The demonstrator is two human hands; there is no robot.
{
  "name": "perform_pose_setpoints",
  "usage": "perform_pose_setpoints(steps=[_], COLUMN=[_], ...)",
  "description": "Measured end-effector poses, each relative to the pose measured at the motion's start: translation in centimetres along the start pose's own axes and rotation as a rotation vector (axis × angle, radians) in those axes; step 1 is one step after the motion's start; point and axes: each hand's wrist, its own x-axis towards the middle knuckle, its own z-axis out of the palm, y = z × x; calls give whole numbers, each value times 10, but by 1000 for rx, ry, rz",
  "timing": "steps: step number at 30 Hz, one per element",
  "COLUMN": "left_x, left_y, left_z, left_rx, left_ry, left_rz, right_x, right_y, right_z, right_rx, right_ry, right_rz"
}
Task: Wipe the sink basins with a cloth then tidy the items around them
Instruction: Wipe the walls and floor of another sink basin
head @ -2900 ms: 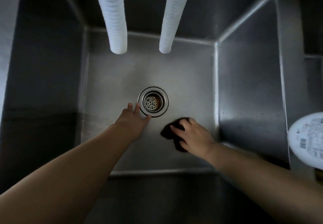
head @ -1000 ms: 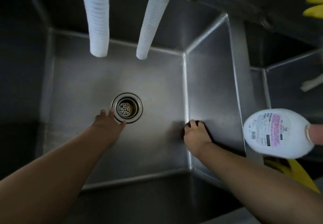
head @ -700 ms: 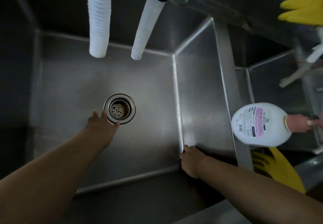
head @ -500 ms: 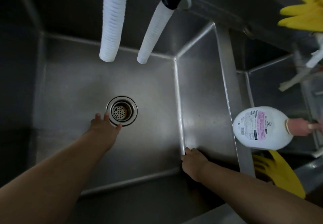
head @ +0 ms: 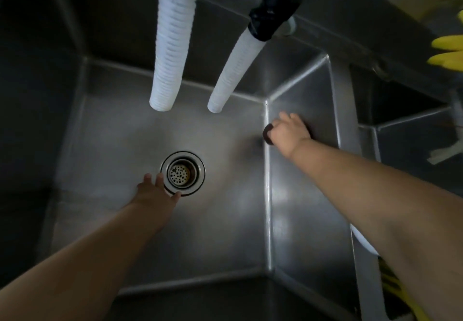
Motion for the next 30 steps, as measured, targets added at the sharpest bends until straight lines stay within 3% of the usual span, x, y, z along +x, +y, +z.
perform_pose_setpoints(steps=[6, 11, 20, 27, 30], left_x=[1, 2, -1, -3, -3], left_y=[0, 0, 1, -2, -6], left_z=[0, 1, -4, 1, 5], left_rx=[-15, -19, -24, -29, -52], left_ry=[6, 3, -7, 18, 34], left_rz=[10, 4, 4, 36, 57], right_x=[59, 89, 33, 56, 91], right_y=[23, 8, -85, -107, -99], right_z=[-5, 25, 51, 38, 14], right_rx=[-4, 127, 928, 1224, 1281], right_ry=[212, 57, 86, 128, 108], right_rz=[69, 139, 584, 875, 891])
